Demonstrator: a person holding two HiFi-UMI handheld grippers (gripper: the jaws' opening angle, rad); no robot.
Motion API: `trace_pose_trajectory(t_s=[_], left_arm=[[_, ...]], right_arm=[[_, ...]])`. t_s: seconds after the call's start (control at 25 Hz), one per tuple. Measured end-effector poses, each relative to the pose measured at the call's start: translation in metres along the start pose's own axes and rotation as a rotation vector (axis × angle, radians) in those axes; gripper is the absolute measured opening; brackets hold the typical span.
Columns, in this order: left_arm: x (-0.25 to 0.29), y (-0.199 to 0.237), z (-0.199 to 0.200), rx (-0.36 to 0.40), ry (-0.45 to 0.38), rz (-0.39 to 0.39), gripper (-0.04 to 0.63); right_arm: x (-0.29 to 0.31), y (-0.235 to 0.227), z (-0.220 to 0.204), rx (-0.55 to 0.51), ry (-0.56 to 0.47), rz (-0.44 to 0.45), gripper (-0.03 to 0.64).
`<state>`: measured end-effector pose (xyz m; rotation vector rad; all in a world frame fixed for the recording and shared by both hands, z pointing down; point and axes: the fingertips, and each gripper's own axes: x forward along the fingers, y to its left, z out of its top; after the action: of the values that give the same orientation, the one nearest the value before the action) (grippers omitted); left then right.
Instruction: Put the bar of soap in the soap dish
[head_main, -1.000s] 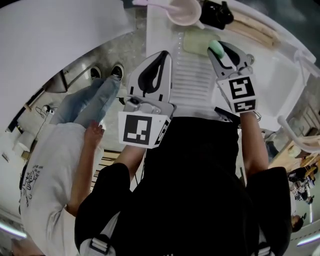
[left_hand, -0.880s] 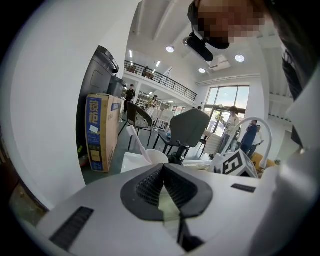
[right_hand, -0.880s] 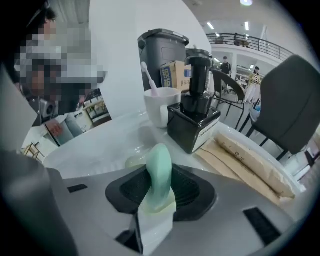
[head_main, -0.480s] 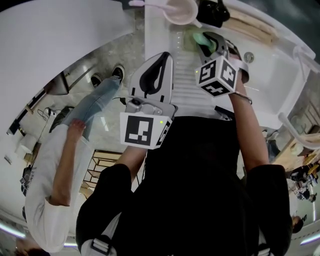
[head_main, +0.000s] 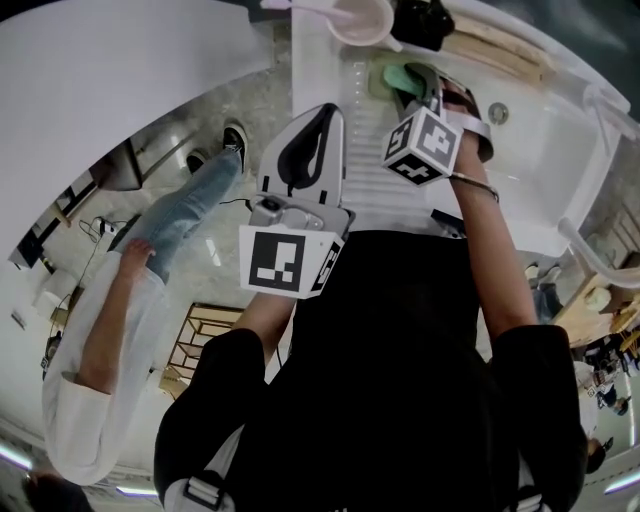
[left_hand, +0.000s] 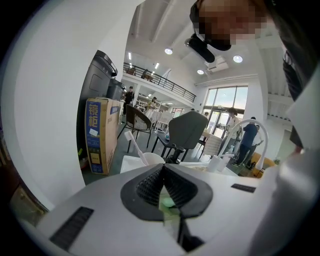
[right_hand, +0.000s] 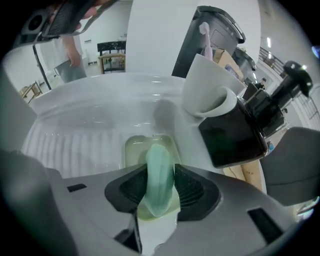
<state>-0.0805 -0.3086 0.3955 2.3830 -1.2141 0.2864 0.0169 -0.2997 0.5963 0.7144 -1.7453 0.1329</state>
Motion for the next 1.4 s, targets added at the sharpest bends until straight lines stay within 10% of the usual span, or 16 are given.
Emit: trace_pose_trajectory(t_s=[0.92,1.4], left_arm=[[-0.028,-0.027,0.015,0.064,-0.048,-0.030,0.003],[-0.055,-0.044,0.027,0.104,-0.102,-0.037,0.003]], right_arm=[[-0.027,0.017,0.012,0.331,-0.178,0.245,0.187],[-0.094,-0.003,0.025,0.407,-0.334,0.236,0.181]])
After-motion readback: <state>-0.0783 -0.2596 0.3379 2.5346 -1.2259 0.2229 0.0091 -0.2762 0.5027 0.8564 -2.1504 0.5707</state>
